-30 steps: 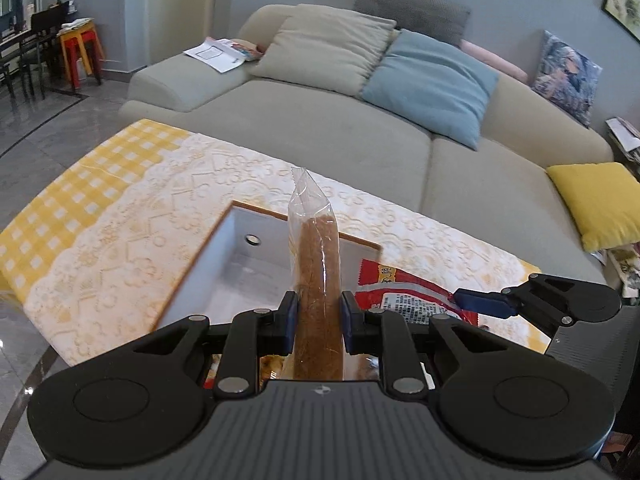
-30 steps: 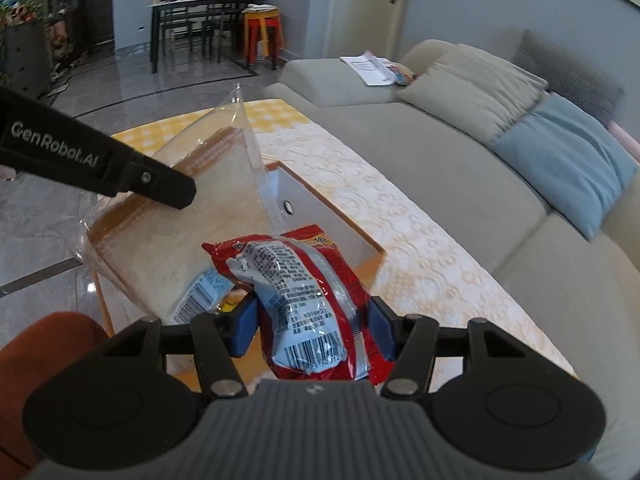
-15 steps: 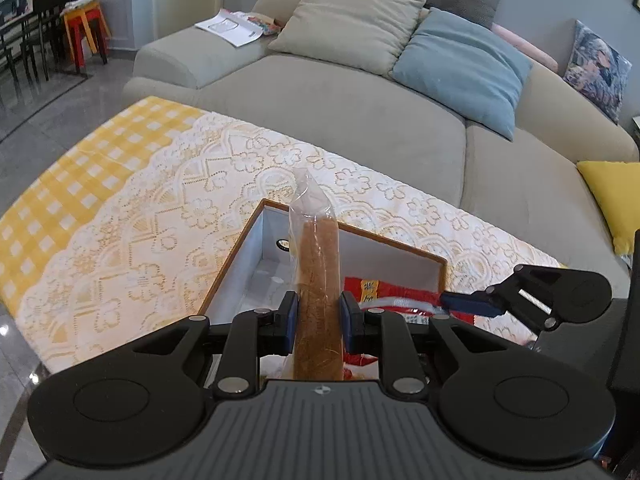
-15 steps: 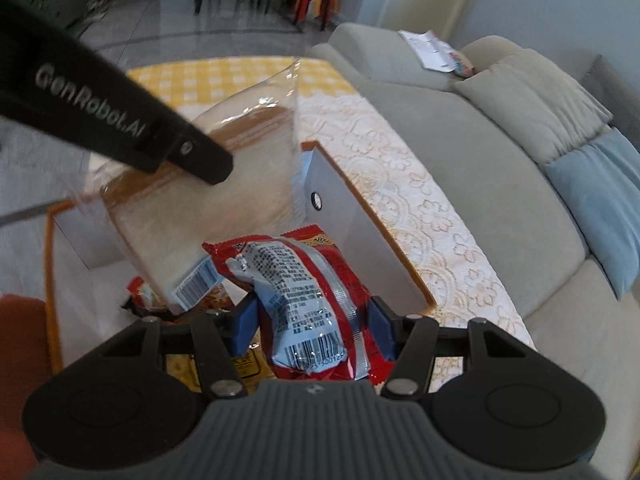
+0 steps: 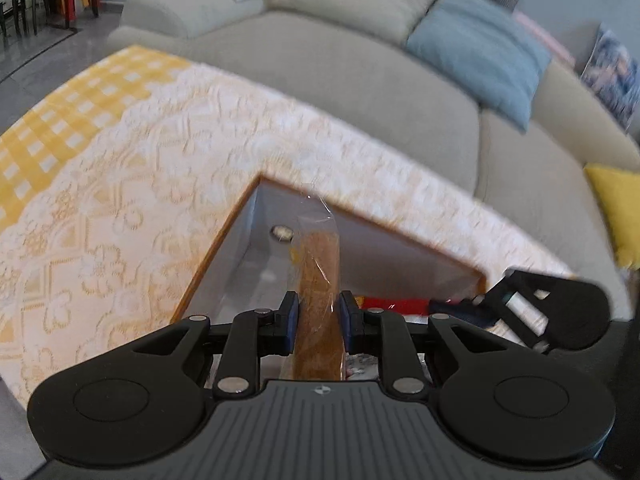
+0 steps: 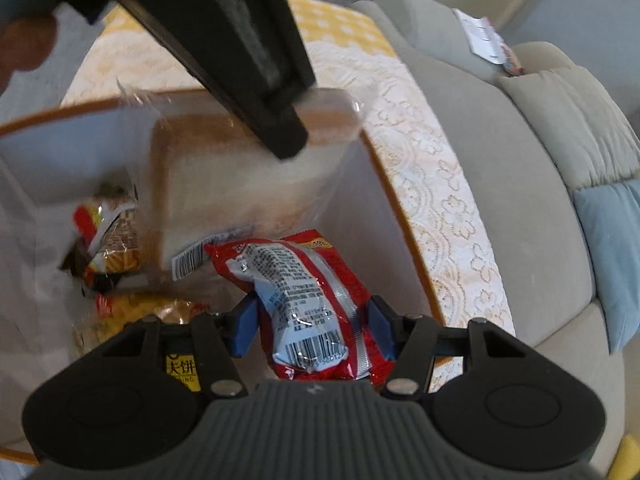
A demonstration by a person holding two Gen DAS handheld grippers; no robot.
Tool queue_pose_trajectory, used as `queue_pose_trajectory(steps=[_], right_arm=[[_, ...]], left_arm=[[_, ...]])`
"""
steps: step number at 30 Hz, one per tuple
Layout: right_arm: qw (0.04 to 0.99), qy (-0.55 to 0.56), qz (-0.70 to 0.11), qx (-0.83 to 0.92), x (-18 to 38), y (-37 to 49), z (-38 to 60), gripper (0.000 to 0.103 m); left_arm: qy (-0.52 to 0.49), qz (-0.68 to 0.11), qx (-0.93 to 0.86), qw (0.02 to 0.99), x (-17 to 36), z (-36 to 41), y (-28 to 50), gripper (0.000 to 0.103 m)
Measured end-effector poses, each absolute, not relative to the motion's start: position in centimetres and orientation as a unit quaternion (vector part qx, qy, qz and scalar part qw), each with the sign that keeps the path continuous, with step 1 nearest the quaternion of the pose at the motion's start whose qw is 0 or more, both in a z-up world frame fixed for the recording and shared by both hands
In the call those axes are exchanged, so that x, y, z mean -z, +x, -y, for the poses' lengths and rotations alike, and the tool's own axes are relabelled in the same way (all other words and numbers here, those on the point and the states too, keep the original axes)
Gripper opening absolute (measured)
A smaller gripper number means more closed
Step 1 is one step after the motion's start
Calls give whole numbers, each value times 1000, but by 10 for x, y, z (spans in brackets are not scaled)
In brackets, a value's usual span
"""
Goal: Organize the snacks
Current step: 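Lower both tools into the box and open them to drop the snacks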
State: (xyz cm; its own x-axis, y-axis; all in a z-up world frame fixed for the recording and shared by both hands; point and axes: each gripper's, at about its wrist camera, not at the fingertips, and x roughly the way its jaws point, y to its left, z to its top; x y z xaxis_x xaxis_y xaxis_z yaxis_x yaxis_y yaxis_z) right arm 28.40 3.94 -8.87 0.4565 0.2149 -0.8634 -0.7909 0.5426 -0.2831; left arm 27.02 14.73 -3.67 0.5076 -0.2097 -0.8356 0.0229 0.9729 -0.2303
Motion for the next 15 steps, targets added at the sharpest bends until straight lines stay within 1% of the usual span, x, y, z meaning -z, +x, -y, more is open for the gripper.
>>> queue_pose_trajectory(steps=[5, 7, 11, 15], right_arm=[[768, -361, -411, -332, 96, 287, -42, 57], [767, -362, -414, -330, 99, 294, -45, 57], [763, -353, -424, -338, 98, 292, -41, 57], [769, -344, -425, -333, 94, 290, -39, 59]], left_arm=[[-64, -496, 73, 863, 41, -141, 263, 23], [-32, -498, 54, 865, 40, -137, 260, 23], [66, -490, 1, 869, 36, -128, 254, 23], [90, -486, -13, 869, 31, -129, 247, 24]])
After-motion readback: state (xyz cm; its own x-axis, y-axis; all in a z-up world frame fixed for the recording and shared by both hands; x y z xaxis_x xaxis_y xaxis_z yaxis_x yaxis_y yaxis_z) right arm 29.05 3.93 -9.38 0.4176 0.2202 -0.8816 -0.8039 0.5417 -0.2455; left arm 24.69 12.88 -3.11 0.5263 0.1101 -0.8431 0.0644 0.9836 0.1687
